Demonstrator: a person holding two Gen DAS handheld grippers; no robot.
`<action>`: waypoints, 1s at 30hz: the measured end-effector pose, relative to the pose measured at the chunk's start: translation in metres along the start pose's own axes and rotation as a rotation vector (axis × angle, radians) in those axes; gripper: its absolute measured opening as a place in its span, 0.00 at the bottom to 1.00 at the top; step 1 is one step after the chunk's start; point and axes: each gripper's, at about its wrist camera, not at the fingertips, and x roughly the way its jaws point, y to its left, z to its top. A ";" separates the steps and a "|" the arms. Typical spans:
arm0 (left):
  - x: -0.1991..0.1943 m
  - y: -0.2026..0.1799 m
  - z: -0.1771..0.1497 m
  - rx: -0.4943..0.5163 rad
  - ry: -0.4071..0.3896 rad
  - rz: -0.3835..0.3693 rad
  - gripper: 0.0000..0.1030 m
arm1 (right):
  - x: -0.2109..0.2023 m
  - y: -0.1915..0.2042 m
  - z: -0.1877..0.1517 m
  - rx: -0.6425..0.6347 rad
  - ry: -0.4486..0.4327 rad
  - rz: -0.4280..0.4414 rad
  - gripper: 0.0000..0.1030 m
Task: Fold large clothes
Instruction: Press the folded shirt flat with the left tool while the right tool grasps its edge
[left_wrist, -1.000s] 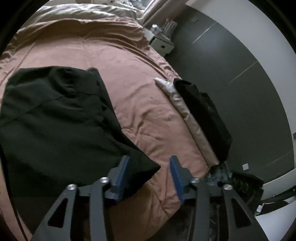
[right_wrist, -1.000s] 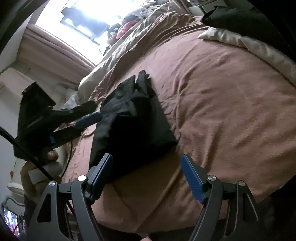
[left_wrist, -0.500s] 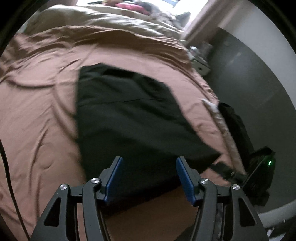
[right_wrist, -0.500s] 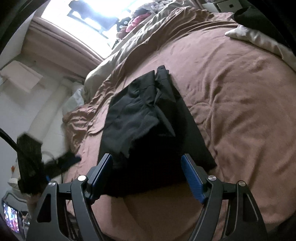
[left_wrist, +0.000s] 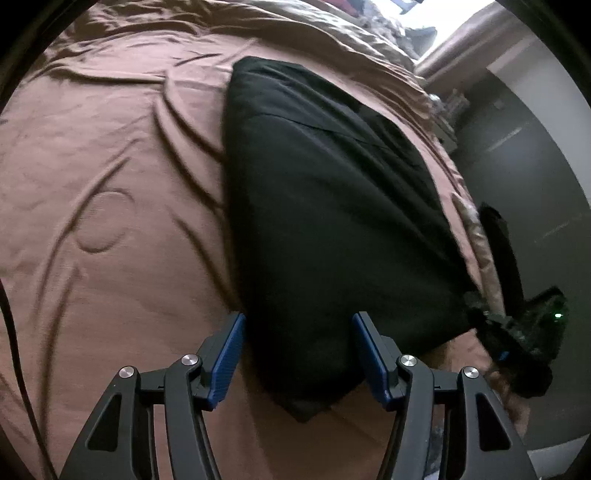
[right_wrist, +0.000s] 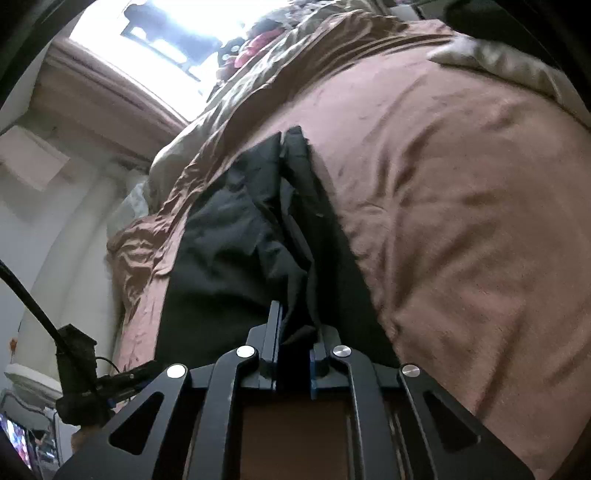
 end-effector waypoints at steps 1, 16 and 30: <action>0.000 -0.005 -0.001 0.017 -0.003 0.009 0.59 | -0.001 -0.006 -0.004 0.013 -0.001 -0.008 0.06; 0.009 -0.026 -0.007 0.104 -0.030 0.075 0.57 | -0.013 0.001 0.009 -0.042 0.052 -0.079 0.29; 0.005 -0.021 -0.017 0.085 -0.068 0.074 0.47 | 0.001 -0.032 0.006 0.112 0.109 0.035 0.45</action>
